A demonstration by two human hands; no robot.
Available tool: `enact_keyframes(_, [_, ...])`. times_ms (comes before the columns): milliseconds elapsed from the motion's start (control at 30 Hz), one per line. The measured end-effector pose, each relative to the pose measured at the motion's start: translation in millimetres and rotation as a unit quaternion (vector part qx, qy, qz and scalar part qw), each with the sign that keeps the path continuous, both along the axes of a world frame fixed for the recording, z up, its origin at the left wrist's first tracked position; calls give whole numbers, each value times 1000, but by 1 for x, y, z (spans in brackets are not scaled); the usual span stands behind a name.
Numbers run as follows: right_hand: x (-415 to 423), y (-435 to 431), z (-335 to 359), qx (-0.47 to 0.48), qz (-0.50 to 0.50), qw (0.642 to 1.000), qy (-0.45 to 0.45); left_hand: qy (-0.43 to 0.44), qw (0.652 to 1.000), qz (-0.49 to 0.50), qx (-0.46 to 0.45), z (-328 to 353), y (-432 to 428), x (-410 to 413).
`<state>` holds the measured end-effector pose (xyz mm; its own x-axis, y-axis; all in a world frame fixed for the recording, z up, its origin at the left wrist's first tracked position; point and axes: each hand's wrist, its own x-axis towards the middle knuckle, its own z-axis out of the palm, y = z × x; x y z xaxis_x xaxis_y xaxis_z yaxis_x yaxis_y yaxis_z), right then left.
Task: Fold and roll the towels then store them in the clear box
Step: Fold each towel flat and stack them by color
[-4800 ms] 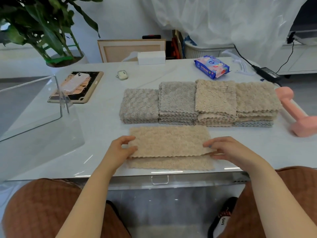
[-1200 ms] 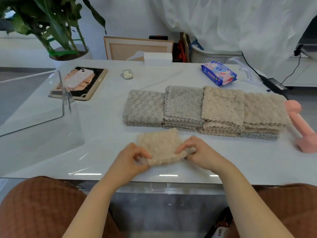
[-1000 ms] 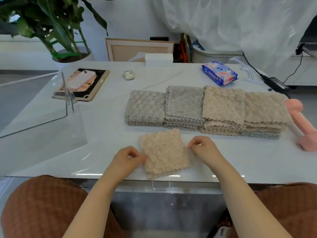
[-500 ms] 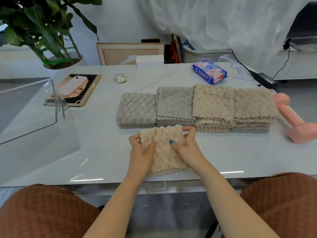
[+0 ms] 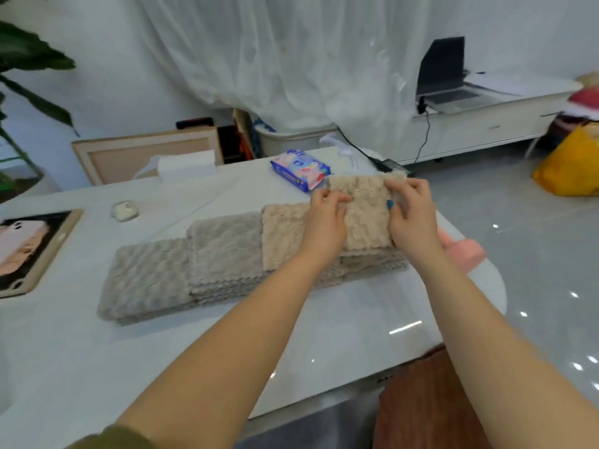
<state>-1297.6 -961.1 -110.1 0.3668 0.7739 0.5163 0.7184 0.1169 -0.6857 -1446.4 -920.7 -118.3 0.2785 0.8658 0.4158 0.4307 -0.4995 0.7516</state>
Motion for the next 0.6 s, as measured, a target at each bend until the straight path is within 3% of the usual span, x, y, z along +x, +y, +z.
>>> enact_keyframes(133, [28, 43, -11, -148, 28, 985, -85, 107, 993, 9, -45, -23, 31, 27])
enact_keyframes(233, [24, 53, -54, -240, 32, 965, -98, 144, 983, 17, -112, -60, 29, 27])
enact_keyframes(433, [19, 60, -76, -222, 5, 973, -62, 224, 971, 10, -79, -66, 33, 32])
enact_keyframes(533, [18, 52, -68, -216, -7, 974, -61, 198, 978, -11, -63, -58, 22, 21])
enact_keyframes(600, [13, 42, -57, -159, -70, 981, -85, 153, 988, 10, -23, -50, 13, 0])
